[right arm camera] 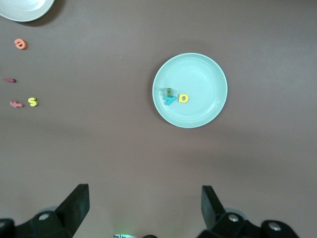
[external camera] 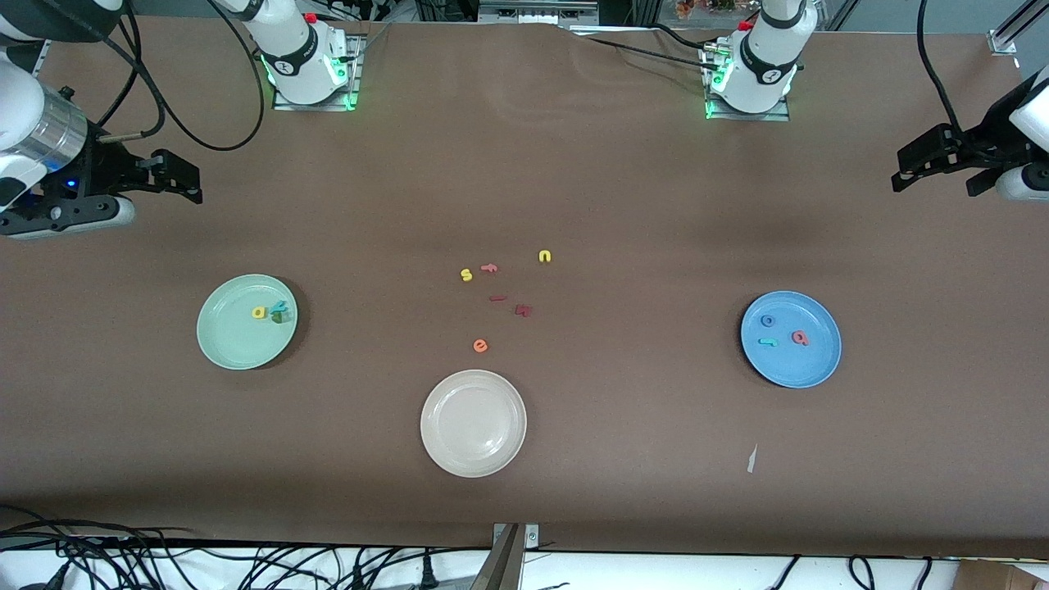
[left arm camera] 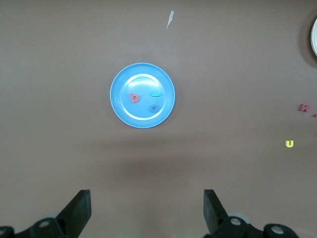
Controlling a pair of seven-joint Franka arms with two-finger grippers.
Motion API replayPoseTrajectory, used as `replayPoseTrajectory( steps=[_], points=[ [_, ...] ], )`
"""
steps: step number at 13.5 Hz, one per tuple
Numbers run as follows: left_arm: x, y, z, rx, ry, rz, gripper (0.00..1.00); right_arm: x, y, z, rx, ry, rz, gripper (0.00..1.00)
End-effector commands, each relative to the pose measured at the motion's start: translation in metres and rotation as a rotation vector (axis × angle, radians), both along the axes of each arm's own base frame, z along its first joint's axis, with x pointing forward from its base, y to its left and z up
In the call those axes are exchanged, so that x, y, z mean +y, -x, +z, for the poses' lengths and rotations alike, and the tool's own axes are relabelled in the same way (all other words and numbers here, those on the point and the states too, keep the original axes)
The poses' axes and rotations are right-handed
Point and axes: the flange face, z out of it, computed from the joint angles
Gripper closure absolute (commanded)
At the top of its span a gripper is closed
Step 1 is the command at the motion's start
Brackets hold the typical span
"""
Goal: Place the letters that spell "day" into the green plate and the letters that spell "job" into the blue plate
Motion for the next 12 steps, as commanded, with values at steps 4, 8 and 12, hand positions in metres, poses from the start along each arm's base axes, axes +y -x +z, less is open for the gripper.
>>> replayPoseTrajectory(
  steps=[4,8,12],
  points=[
    [0.0016,-0.0014,0.0056,0.005,-0.008,0.001,0.00,-0.0087,0.0092,0.0059,-0.013,0.009,-0.057,0.00],
    [0.0016,-0.0014,0.0056,0.005,-0.008,0.001,0.00,-0.0068,0.0089,0.0063,-0.013,0.002,-0.079,0.00],
    [0.0032,-0.0014,0.0056,0.005,-0.008,0.002,0.00,-0.0097,0.0079,0.0034,0.001,0.018,-0.078,0.00]
  ],
)
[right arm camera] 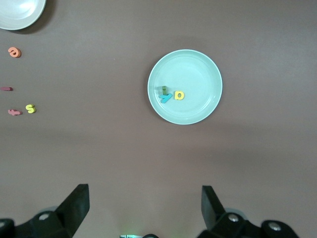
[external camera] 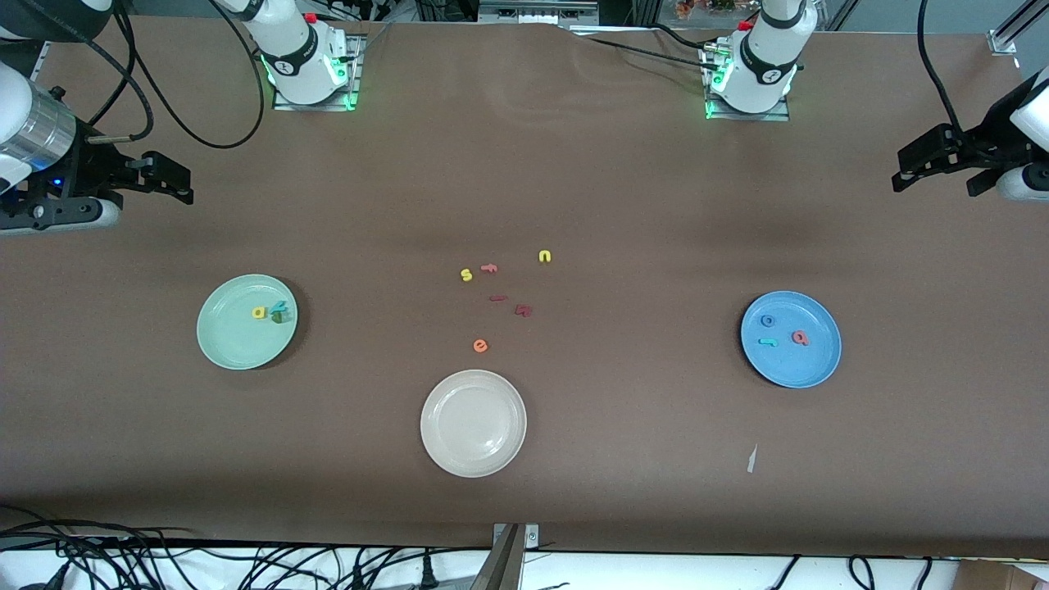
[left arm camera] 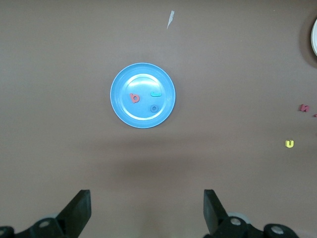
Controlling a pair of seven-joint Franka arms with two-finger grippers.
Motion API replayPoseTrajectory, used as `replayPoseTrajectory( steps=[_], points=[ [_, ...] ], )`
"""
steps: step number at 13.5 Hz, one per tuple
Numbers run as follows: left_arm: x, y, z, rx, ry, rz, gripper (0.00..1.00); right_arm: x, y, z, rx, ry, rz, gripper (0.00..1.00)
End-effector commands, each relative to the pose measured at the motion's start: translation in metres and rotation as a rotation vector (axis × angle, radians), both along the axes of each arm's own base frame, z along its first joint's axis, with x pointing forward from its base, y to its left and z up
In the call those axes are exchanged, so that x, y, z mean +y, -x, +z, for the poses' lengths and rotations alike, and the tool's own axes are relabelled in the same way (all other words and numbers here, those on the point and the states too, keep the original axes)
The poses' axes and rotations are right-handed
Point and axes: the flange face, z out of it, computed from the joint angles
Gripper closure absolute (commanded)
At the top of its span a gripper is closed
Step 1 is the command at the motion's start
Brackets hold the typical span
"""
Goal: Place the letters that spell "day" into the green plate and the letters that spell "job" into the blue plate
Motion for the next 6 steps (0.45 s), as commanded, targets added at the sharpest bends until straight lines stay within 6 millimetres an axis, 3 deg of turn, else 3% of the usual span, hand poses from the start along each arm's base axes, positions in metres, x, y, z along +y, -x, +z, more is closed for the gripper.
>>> replayPoseTrajectory(
  steps=[1,6],
  points=[
    [0.0025,-0.0014,0.0056,0.005,-0.008,0.001,0.00,-0.0033,0.0048,-0.0021,0.008,0.013,-0.016,0.00],
    [0.0025,-0.0014,0.0056,0.005,-0.008,0.001,0.00,-0.0035,0.0039,-0.0013,0.003,0.016,-0.014,0.00]
  ],
)
